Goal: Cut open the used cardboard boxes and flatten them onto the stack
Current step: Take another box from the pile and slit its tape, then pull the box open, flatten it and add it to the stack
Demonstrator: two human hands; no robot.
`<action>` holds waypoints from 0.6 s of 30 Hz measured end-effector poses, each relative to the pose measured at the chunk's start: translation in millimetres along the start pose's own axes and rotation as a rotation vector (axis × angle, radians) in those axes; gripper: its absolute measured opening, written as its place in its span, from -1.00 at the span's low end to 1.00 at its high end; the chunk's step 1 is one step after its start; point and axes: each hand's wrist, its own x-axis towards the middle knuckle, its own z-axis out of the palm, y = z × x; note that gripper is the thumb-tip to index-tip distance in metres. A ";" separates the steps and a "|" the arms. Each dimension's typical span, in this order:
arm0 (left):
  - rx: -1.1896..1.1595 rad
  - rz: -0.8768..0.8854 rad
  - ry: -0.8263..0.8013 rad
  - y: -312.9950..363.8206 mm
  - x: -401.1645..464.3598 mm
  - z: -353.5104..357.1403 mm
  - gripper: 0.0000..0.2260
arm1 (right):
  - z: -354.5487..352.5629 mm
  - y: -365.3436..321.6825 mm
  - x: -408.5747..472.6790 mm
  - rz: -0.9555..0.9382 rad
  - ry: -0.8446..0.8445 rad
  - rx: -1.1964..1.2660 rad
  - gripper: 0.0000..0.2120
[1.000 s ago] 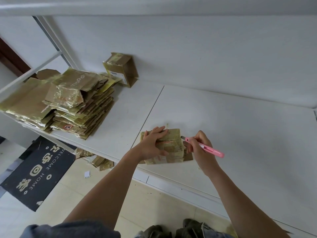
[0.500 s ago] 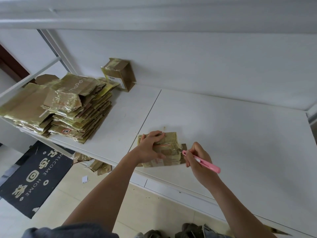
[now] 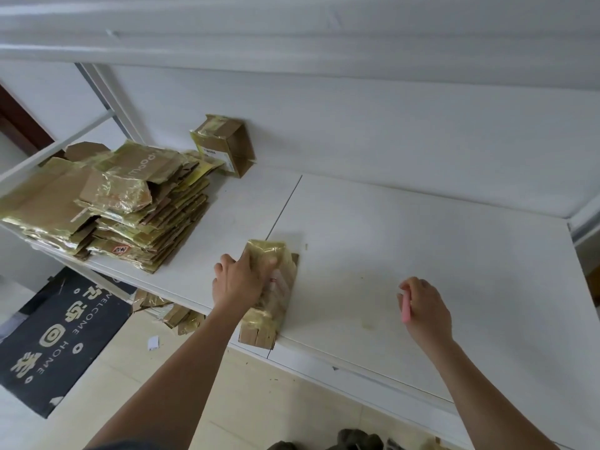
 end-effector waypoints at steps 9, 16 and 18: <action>-0.190 -0.115 -0.056 -20.0 3.2 -8.2 -0.32 | 8.7 -77.6 5.0 -0.003 -0.065 0.048 -0.63; -0.341 -0.128 -0.288 -35.9 -0.2 -7.8 -0.62 | 29.6 -193.2 -14.4 -0.311 -0.236 0.307 -0.73; -0.399 -0.144 -0.295 -42.1 -0.7 -7.3 -0.67 | 34.3 -205.2 -14.7 -0.367 -0.210 0.132 -0.66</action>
